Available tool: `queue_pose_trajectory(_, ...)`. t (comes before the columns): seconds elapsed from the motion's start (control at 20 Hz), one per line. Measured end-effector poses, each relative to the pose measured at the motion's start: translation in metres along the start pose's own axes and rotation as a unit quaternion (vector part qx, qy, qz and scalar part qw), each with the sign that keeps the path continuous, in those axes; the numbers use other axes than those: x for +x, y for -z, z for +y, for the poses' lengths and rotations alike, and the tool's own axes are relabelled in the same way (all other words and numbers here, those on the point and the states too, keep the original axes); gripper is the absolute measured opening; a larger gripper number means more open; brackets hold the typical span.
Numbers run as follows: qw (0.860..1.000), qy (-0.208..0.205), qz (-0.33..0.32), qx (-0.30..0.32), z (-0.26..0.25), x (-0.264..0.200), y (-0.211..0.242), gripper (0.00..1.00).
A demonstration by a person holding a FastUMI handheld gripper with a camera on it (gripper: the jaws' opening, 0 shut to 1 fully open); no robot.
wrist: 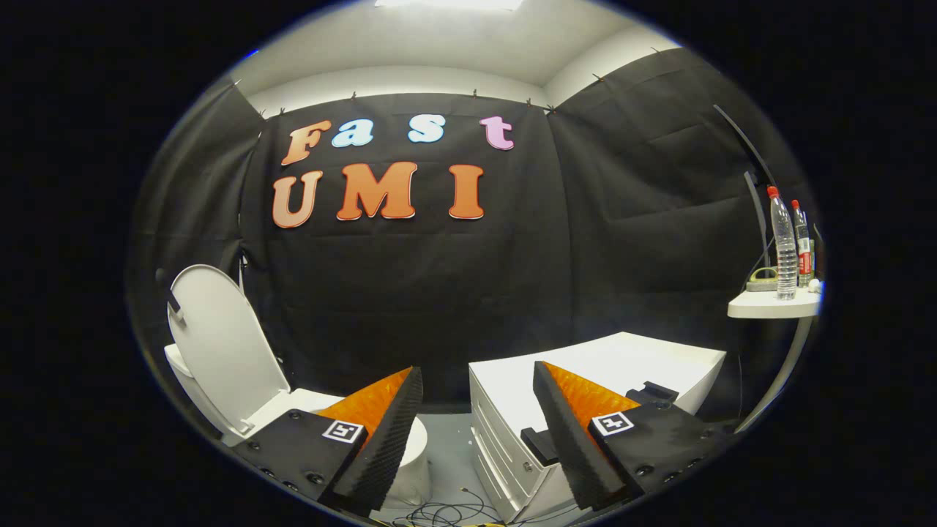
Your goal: Open the toilet lid.
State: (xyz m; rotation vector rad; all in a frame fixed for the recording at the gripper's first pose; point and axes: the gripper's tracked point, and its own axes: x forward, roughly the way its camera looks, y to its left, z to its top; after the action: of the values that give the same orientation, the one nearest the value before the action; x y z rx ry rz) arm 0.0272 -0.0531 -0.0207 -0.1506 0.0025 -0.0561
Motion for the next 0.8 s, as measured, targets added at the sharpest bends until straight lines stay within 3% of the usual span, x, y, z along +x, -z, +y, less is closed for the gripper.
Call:
queue_pose_trajectory(0.3, 0.999, -0.023, 0.007, -0.025, 0.018, 0.001, 0.005, 0.96)
queue_pose_trajectory(0.8, 1.0, -0.017, 0.011, -0.016, 0.01, -0.001, 0.007, 0.98)
